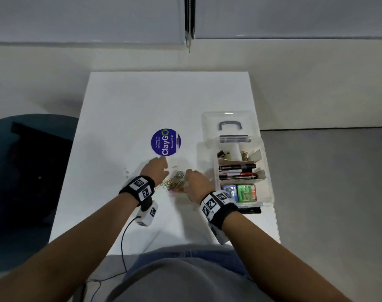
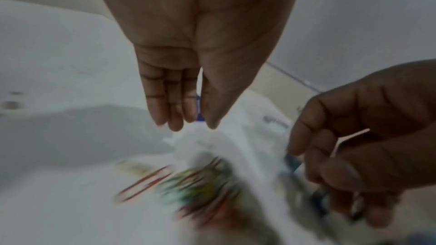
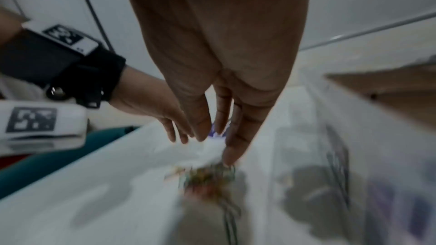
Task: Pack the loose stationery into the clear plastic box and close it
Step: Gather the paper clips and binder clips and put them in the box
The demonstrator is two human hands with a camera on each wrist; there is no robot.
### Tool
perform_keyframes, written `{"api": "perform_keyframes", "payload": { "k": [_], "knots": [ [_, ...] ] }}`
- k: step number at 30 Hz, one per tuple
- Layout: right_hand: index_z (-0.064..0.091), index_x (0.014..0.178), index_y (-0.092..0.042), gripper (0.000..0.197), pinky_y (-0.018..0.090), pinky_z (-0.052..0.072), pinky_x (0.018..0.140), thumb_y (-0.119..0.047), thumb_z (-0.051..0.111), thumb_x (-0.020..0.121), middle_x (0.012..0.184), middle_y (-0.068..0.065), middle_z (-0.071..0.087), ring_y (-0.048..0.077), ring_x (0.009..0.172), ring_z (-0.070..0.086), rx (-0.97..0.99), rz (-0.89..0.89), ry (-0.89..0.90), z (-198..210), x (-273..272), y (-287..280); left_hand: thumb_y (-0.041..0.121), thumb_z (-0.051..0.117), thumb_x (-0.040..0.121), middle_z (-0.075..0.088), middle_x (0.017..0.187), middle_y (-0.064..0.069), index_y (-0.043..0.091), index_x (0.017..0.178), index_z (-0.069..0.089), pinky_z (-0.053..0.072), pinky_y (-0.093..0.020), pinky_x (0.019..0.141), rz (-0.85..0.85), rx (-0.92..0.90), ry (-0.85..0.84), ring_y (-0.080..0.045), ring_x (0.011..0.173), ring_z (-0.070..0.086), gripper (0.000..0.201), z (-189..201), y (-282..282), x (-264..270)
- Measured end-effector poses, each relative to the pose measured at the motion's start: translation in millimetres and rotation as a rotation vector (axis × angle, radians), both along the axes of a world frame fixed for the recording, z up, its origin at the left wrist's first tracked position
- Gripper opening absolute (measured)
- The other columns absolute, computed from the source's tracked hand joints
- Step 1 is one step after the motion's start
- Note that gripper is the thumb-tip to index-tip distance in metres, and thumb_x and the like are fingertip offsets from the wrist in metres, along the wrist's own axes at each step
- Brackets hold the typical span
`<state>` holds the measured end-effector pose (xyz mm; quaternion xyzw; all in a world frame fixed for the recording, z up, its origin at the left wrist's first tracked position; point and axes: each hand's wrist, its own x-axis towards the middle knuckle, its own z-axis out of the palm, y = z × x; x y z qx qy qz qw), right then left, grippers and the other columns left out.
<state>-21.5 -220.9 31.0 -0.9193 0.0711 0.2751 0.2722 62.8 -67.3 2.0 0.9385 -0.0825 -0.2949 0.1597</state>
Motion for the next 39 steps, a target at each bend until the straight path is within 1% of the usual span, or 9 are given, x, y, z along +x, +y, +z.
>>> {"api": "perform_keyframes", "payload": {
  "k": [2,5,12,15,18,22,27,31,39],
  "knots": [
    [0.038,0.13,-0.002,0.039,0.042,0.046,0.094,-0.003,0.047,0.093,0.13,0.02,0.047,0.038,0.117,0.055,-0.106,0.024,0.134,-22,-12,11,0.023,0.066,0.088,0.055,0.12,-0.015,0.008,0.116,0.049,0.046,-0.038,0.089,-0.02,0.112,0.076,-0.031,0.107,0.057,0.036,-18,25,-16],
    [0.036,0.132,-0.003,0.039,0.043,0.049,0.094,-0.004,0.043,0.093,0.131,0.02,0.047,0.036,0.115,0.058,-0.234,0.0,0.135,-49,-29,17,0.019,0.067,0.087,0.046,0.127,-0.017,0.005,0.126,0.043,0.049,-0.04,0.091,-0.014,0.136,0.092,-0.034,0.108,0.058,0.048,-38,42,-38],
    [0.038,0.131,-0.002,0.044,0.04,0.047,0.096,0.005,0.045,0.088,0.129,0.022,0.049,0.037,0.116,0.056,-0.116,-0.074,0.118,-61,-9,28,0.003,0.057,0.088,0.048,0.125,-0.017,0.003,0.12,0.047,0.051,-0.04,0.086,-0.068,0.042,0.007,-0.035,0.105,0.058,0.034,-53,22,-42],
    [0.03,0.134,-0.007,0.057,0.044,0.049,0.094,0.004,0.053,0.083,0.131,0.021,0.041,0.038,0.117,0.051,-0.067,-0.161,0.098,-60,4,31,0.024,0.076,0.078,0.041,0.127,-0.014,0.006,0.126,0.041,0.05,-0.043,0.088,-0.035,0.018,-0.048,-0.033,0.112,0.05,0.063,-54,21,-39],
    [0.021,0.145,-0.027,0.082,0.046,0.051,0.09,-0.012,0.069,0.079,0.134,0.016,0.028,0.037,0.119,0.042,-0.121,-0.034,0.084,-64,9,30,0.045,0.084,0.064,0.036,0.133,-0.012,0.01,0.135,0.035,0.047,-0.044,0.092,-0.097,0.115,-0.061,-0.033,0.12,0.042,0.092,-58,21,-38],
    [0.039,0.13,-0.02,0.06,0.04,0.048,0.079,-0.039,0.068,0.082,0.125,0.013,0.037,0.034,0.112,0.046,-0.172,0.103,0.024,-69,10,37,0.023,0.075,0.077,0.04,0.13,-0.012,0.012,0.128,0.041,0.048,-0.04,0.09,-0.172,0.094,-0.094,-0.032,0.118,0.044,0.063,-62,16,-38],
    [0.044,0.129,-0.008,0.041,0.041,0.046,0.088,-0.031,0.051,0.095,0.126,0.016,0.049,0.034,0.115,0.052,-0.174,0.115,0.103,-65,14,42,0.01,0.063,0.087,0.047,0.12,-0.013,0.01,0.116,0.049,0.05,-0.044,0.085,-0.197,0.025,-0.063,-0.033,0.111,0.048,0.032,-61,23,-33],
    [0.047,0.123,-0.005,0.031,0.039,0.046,0.087,-0.015,0.049,0.094,0.123,0.017,0.054,0.035,0.111,0.056,-0.178,0.07,0.097,-60,12,36,-0.001,0.051,0.087,0.051,0.109,-0.012,0.01,0.105,0.053,0.048,-0.041,0.078,-0.178,0.006,-0.056,-0.031,0.1,0.052,0.022,-59,33,-29],
    [0.057,0.107,-0.005,0.016,0.034,0.045,0.077,-0.013,0.052,0.094,0.109,0.014,0.064,0.031,0.1,0.059,-0.066,-0.103,-0.049,-33,10,18,0.011,0.057,0.089,0.063,0.093,-0.011,0.012,0.09,0.059,0.047,-0.036,0.073,0.055,-0.144,-0.032,-0.031,0.087,0.061,0.003,-38,41,-28]
  ]
}}
